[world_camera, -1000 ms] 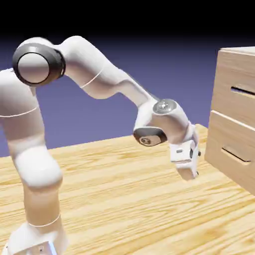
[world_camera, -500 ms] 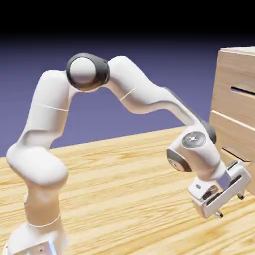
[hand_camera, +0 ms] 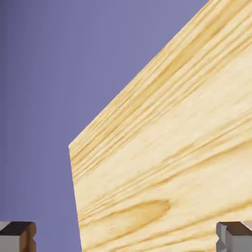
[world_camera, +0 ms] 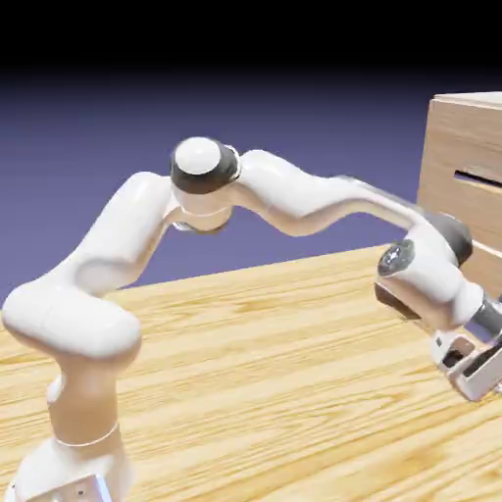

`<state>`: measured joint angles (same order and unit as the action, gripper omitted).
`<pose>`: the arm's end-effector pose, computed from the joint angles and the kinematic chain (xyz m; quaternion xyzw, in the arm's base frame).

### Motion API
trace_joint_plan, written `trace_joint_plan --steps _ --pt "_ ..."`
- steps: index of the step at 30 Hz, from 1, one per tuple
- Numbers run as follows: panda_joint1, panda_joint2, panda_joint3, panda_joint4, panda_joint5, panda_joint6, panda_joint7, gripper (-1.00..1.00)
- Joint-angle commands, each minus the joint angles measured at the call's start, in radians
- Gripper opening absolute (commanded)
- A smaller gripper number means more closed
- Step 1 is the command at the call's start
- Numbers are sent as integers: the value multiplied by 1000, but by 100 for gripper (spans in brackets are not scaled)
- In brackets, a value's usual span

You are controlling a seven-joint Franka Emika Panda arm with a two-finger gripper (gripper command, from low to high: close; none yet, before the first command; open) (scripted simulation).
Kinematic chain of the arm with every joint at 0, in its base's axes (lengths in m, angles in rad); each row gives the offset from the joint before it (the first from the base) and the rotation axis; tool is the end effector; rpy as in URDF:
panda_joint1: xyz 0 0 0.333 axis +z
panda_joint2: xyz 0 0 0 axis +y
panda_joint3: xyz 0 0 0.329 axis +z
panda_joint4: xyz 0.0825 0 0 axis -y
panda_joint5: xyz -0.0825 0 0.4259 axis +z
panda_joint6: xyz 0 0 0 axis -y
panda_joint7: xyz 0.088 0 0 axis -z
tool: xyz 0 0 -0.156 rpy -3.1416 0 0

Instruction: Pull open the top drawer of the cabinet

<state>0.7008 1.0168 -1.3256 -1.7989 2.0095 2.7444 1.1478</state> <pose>0.6644 -0.3178 0.3457 -0.1365 0.8574 -0.3291 0.3714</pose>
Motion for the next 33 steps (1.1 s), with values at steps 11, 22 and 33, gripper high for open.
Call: trace_joint_plan --steps 11,22,33 --pt "164 378 -316 241 478 -70 97 0" --pt "191 587 -497 486 730 -68 186 0" --pt "91 580 -503 649 704 -8 236 -100"
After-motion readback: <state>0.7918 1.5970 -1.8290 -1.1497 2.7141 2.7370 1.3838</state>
